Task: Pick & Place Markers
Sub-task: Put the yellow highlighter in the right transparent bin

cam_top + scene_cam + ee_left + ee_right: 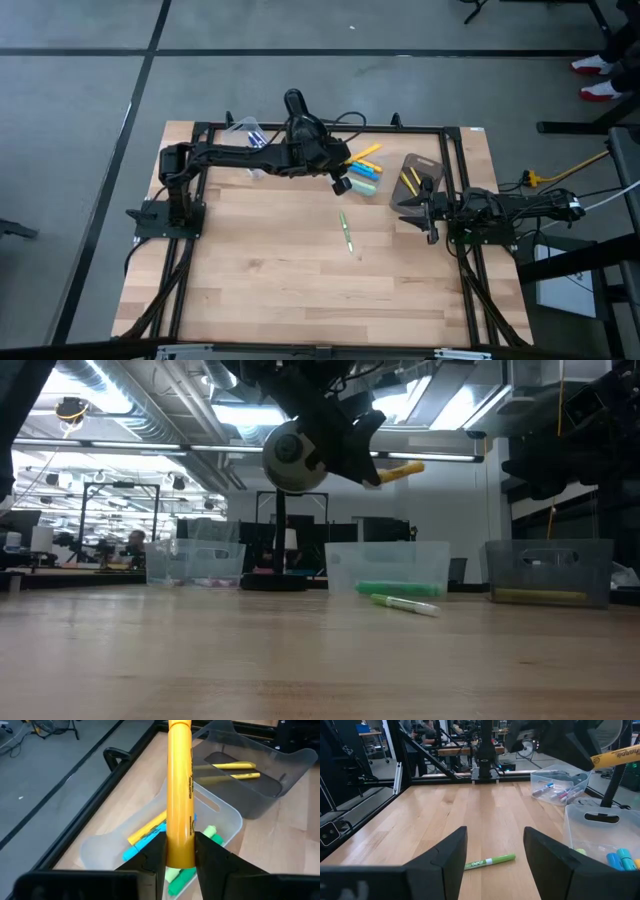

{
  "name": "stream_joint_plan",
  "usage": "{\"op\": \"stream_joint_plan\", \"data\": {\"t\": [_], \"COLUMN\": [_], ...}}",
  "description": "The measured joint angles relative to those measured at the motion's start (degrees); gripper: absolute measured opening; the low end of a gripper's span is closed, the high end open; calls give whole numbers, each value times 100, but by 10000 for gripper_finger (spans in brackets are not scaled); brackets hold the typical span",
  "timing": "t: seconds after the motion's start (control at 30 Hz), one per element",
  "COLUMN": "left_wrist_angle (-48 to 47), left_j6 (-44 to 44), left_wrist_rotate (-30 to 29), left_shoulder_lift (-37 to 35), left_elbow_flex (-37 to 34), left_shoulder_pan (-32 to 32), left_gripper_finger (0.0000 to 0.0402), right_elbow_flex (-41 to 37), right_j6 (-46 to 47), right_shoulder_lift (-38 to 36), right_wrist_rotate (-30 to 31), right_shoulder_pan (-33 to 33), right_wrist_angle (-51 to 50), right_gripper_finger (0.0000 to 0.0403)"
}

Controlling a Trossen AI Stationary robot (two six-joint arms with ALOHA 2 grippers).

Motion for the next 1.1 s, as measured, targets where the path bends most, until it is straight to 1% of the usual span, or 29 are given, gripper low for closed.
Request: {"op": "stream_joint_plan", "data": {"t": [0.13, 0.27, 0.33, 0.4, 0.43, 0.53, 0.67, 0.9, 1.0, 1.1], "left_wrist_angle": [-25, 64, 175, 211, 189, 146, 133, -40, -34, -34], "left_j6": [98, 398, 624, 917, 1024, 1158, 1105, 410, 359, 354], "left_wrist_rotate": [-47, -475, -412, -114, -55, -204, -454, -468, -474, -567], "left_shoulder_lift": [33, 33, 33, 33, 33, 35, 35, 37, 37, 39], "left_elbow_flex": [0, 0, -2, 0, 0, 0, 0, 0, 0, 0], "left_shoulder_pan": [-36, -184, -244, -276, -290, -315, -304, -249, -229, -204], "left_gripper_finger": [74, 81, 82, 79, 77, 73, 83, 86, 89, 102], "right_elbow_flex": [-1, 1, 0, -1, -1, -1, 1, 0, 1, -1], "right_j6": [0, -2, -1, -1, 0, -2, 0, 0, 0, -1], "right_shoulder_lift": [0, 0, 0, 0, 0, 0, 2, 0, 0, 0], "right_wrist_rotate": [0, 0, 0, 0, 0, 0, 0, 0, 0, 0], "right_shoulder_pan": [2, 2, 1, 1, 0, 2, 1, 1, 0, 1], "right_wrist_angle": [1, 1, 1, 0, 1, 1, 1, -1, 1, 0], "right_gripper_finger": [194, 194, 194, 194, 194, 194, 194, 194, 194, 194]}}
